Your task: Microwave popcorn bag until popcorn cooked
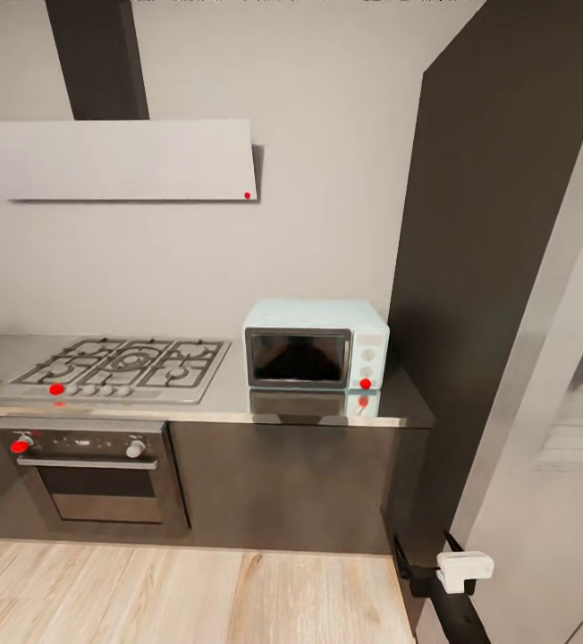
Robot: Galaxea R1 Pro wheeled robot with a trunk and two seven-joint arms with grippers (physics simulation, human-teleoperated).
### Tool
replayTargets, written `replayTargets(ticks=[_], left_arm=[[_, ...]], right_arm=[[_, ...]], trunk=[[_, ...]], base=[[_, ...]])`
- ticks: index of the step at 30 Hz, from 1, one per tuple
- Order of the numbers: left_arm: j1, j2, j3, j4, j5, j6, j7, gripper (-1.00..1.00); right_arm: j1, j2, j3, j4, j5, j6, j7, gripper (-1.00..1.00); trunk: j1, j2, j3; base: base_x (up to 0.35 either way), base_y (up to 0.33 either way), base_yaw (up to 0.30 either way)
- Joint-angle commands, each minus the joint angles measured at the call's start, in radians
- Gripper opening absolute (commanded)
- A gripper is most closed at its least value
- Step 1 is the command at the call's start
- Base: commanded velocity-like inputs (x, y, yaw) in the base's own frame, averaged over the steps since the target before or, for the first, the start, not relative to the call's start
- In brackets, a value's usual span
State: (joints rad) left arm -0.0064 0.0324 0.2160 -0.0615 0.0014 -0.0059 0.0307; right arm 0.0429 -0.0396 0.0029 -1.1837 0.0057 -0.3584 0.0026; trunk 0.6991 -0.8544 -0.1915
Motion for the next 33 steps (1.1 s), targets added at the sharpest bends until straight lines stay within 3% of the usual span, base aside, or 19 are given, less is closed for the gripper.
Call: replayTargets(ticks=[1, 22, 33], left_arm=[[-0.001, 0.000, 0.003, 0.000, 0.000, 0.000, 0.002, 1.00], [0.000, 0.000, 0.003, 0.000, 0.000, 0.000, 0.002, 1.00], [-0.001, 0.000, 0.003, 0.000, 0.001, 0.000, 0.002, 1.00]], right_arm=[[0.000, 0.000, 0.001, -0.001, 0.000, -0.001, 0.000, 1.00], [0.000, 0.000, 0.002, -0.001, 0.000, -0.002, 0.000, 1.00], [0.000, 0.000, 0.001, -0.001, 0.000, -0.002, -0.004, 1.00]], trunk=[[-0.004, 0.006, 0.002], [-0.084, 0.153, 0.068], [-0.119, 0.216, 0.096]], base=[[0.000, 0.000, 0.000], [0.008, 0.000, 0.000], [0.255, 0.000, 0.000]])
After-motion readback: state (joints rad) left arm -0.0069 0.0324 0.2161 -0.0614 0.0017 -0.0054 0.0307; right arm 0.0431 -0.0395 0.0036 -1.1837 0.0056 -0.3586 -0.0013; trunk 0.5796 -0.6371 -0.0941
